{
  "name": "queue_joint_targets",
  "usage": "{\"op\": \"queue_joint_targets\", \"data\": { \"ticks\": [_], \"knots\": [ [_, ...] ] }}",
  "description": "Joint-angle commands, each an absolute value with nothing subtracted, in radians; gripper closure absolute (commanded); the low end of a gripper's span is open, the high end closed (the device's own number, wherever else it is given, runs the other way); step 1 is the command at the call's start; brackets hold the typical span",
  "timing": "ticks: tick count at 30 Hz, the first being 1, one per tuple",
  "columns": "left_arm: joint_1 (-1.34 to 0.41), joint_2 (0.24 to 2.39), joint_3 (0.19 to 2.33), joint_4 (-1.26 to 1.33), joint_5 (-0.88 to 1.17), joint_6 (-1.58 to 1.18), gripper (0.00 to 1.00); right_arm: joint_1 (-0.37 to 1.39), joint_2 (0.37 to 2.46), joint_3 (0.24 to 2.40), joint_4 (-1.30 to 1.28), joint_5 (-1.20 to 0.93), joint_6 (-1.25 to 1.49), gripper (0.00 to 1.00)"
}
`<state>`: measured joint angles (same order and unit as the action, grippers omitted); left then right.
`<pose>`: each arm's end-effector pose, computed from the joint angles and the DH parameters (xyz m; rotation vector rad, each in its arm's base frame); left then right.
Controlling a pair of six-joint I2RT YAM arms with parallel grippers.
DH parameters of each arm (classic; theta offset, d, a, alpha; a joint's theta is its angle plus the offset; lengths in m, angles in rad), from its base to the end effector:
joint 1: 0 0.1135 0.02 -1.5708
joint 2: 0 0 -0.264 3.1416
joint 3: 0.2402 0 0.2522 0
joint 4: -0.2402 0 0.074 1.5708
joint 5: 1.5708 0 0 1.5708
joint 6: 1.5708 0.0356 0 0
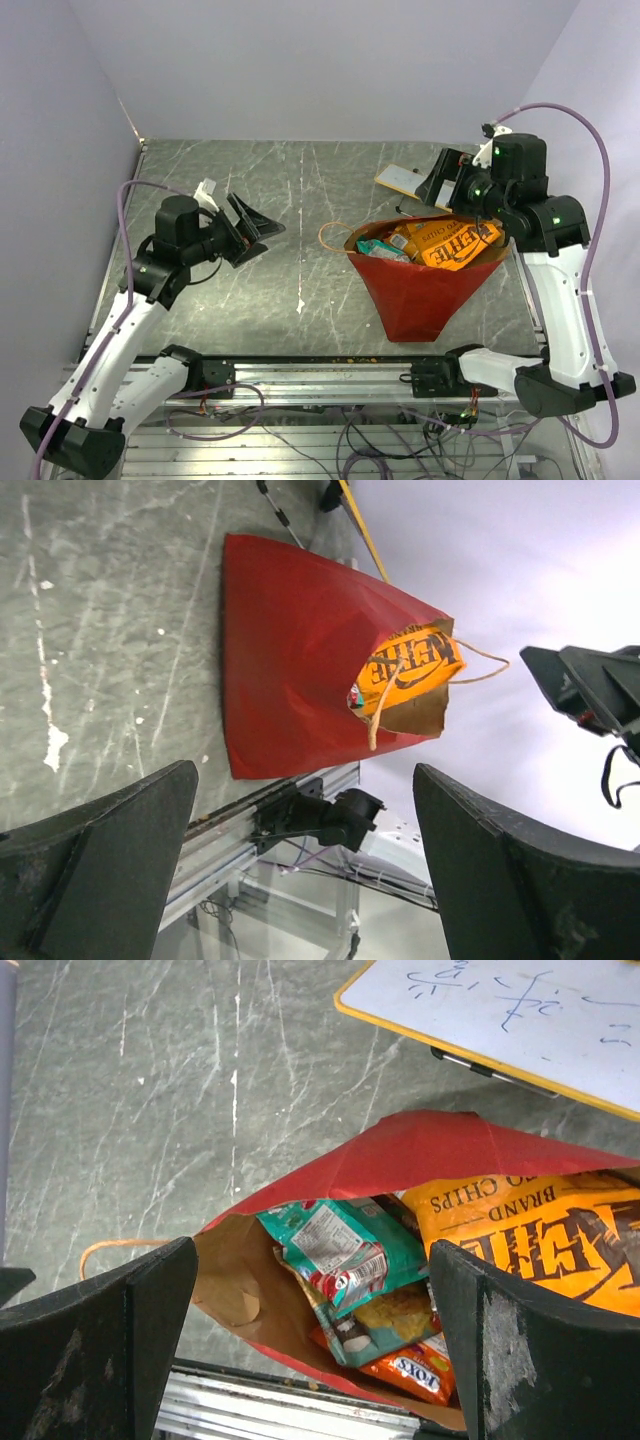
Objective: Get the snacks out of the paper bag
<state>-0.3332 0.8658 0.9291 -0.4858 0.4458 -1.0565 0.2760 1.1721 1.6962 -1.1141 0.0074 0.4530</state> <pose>0.1711 -0.0755 0.3464 -0.4738 2.1587 -1.2864 0.1835 0.0517 0.4703 0.1979 2.1809 0.4092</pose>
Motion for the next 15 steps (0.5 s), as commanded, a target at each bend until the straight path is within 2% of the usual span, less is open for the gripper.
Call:
{"op": "queue_joint_targets", "data": {
  "ticks": [1,7,12,15],
  "knots": [
    [-0.394,0.851,0.888,-0.315,0.392,-1.187,0.00,0.271,1.169,1.712,-1.028,-0.024,0.436,0.00],
    [-0.532,0.927,0.876,-0.230,0.328,-1.201,0.00,0.270,1.192,1.708,-0.979,-0.070,0.412,0.00],
    [-0.626,1.017,0.925,-0.195,0.305,-1.172,0.01,0.270,1.196,1.755,-1.011,-0.021,0.401,0.00],
    [-0.667,1.079,0.945,-0.162,0.306,-1.169,0.05,0.271,1.168,1.764,-1.033,-0.011,0.401,0.00]
  ]
}}
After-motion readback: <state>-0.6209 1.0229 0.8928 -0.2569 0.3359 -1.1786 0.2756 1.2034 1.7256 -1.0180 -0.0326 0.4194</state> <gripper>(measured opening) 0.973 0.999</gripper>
